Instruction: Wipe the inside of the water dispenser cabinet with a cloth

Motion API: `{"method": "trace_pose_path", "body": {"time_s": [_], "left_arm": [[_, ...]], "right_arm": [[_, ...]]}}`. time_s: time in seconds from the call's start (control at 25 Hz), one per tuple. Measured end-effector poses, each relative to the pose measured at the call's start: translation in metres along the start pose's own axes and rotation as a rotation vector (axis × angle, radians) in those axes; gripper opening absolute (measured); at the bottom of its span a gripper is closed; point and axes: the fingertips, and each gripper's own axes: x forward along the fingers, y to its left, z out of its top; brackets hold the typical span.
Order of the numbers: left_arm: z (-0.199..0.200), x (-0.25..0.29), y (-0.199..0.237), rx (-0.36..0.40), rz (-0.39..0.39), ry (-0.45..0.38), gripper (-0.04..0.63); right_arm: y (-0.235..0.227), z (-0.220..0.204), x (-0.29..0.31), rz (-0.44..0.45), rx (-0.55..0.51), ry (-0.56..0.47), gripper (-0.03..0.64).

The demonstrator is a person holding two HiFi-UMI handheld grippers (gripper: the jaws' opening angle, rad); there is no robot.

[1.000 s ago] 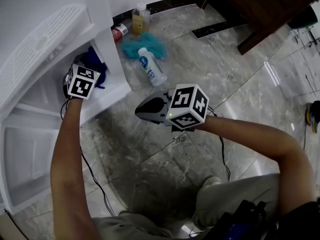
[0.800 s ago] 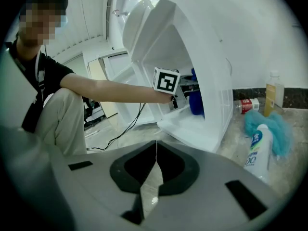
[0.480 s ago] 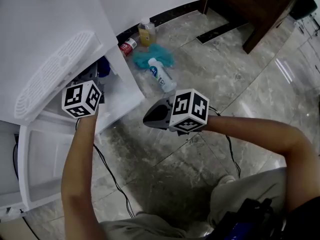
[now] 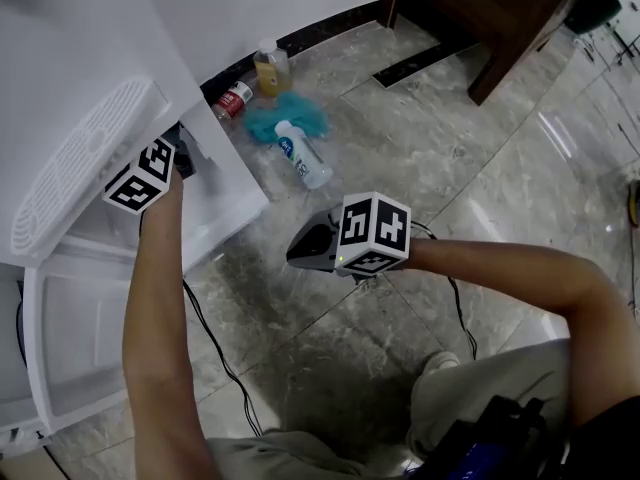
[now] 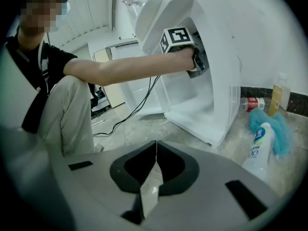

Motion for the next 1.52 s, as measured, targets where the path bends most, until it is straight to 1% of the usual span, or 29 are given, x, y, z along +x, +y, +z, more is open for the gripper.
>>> {"method": "trace_pose_path", "body": {"time_s": [0.12, 0.28, 0.36, 0.48, 0.56, 0.64, 0.72, 0.84, 0.92, 1.0, 1.04, 1.12, 1.24, 1.36, 1.44, 1.52], "left_arm": [[-0.002, 0.001, 0.000, -0.003, 0.020, 0.001, 0.064], [-0.003, -0.017, -0.011, 0.031, 0.042, 0.005, 0.064], [-0.005, -0.019, -0.015, 0.038, 0.041, 0.014, 0.064], [-0.003, -0.007, -0.011, 0.091, 0.018, 0.031, 0.064], [-0.001, 0.001, -0.004, 0.139, 0.033, 0.042, 0.064], [0.000, 0.003, 0.000, 0.164, 0.044, 0.039, 0.066], [0.000, 0.004, -0.001, 0.162, 0.038, 0.040, 0.066], [-0.004, -0.002, -0.007, 0.152, 0.001, 0.080, 0.064], [-0.006, -0.012, -0.016, 0.174, -0.057, 0.112, 0.064], [-0.011, -0.027, -0.026, 0.197, -0.133, 0.155, 0.064], [-0.015, -0.036, -0.032, 0.211, -0.181, 0.182, 0.064], [-0.026, -0.060, -0.053, 0.249, -0.321, 0.239, 0.064], [-0.057, -0.110, -0.087, 0.276, -0.562, 0.388, 0.066], [-0.089, -0.169, -0.112, 0.281, -0.765, 0.542, 0.066], [-0.107, -0.206, -0.123, 0.289, -0.875, 0.638, 0.066], [-0.125, -0.239, -0.126, 0.304, -0.944, 0.722, 0.066]], "right_arm": [[-0.002, -0.005, -0.004, -0.007, 0.010, 0.004, 0.000], [-0.003, -0.007, 0.000, 0.002, 0.008, 0.019, 0.000], [-0.002, -0.005, 0.004, 0.011, 0.005, 0.018, 0.000], [0.001, 0.000, 0.011, 0.028, -0.005, 0.014, 0.000], [0.003, 0.000, 0.014, 0.037, -0.010, 0.018, 0.000], [0.003, -0.003, 0.013, 0.035, -0.007, 0.026, 0.000], [0.002, -0.007, 0.011, 0.030, -0.002, 0.033, 0.000], [0.004, -0.008, 0.008, 0.021, -0.006, 0.048, 0.000], [0.004, -0.006, 0.007, 0.012, -0.016, 0.049, 0.000], [0.004, -0.004, 0.005, -0.006, -0.026, 0.046, 0.000], [0.002, -0.002, 0.003, -0.023, -0.031, 0.036, 0.000], [-0.007, 0.006, -0.001, -0.068, -0.029, -0.004, 0.000], [-0.026, 0.025, -0.013, -0.140, -0.002, -0.080, 0.000], [-0.048, 0.042, -0.025, -0.189, 0.052, -0.143, 0.000], [-0.060, 0.048, -0.033, -0.218, 0.070, -0.152, -0.001], [-0.067, 0.046, -0.035, -0.245, 0.041, -0.109, -0.002]]}}
